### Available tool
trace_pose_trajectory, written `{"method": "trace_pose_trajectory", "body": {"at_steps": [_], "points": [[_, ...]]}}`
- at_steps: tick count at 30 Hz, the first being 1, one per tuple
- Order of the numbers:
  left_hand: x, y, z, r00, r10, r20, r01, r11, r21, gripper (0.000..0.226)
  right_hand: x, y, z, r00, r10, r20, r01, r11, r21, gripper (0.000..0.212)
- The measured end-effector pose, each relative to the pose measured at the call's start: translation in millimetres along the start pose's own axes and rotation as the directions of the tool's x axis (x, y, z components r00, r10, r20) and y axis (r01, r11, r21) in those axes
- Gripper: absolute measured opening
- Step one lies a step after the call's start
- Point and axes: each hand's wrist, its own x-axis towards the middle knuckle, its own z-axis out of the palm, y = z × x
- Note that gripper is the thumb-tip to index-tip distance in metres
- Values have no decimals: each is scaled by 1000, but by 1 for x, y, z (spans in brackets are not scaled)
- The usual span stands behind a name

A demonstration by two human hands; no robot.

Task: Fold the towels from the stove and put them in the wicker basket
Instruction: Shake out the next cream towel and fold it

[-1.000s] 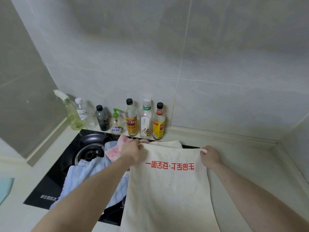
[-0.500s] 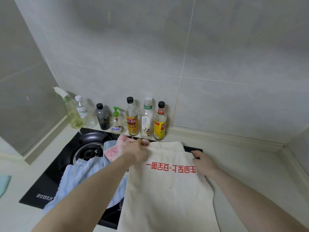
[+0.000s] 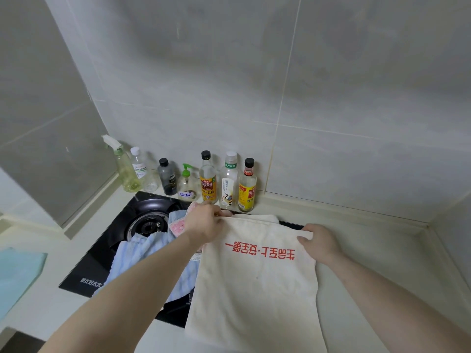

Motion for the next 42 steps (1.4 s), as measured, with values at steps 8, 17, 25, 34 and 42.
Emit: {"method": "trace_pose_trajectory", "body": {"at_steps": [8,17,25,34,42], "points": [[-82,28,-21,987,-123,-101,116,991,-70,12,-76,-12,-46,978,-207,-15,203,971,-127,15],[-170,3,12,989,-135,-55,124,977,-172,18,-147,16,-24,953,-276,128,297,936,-189,20],[-211,-26,40,981,-173,91,181,979,-91,21,-192,31,17,971,-143,193,183,961,-207,30],[-226,-44,62,963,-178,202,171,984,50,19,-226,40,53,973,-24,229,78,970,-230,29],[-238,-61,73,917,-160,365,102,979,175,23,-239,38,65,966,138,217,-87,970,-229,27]]}}
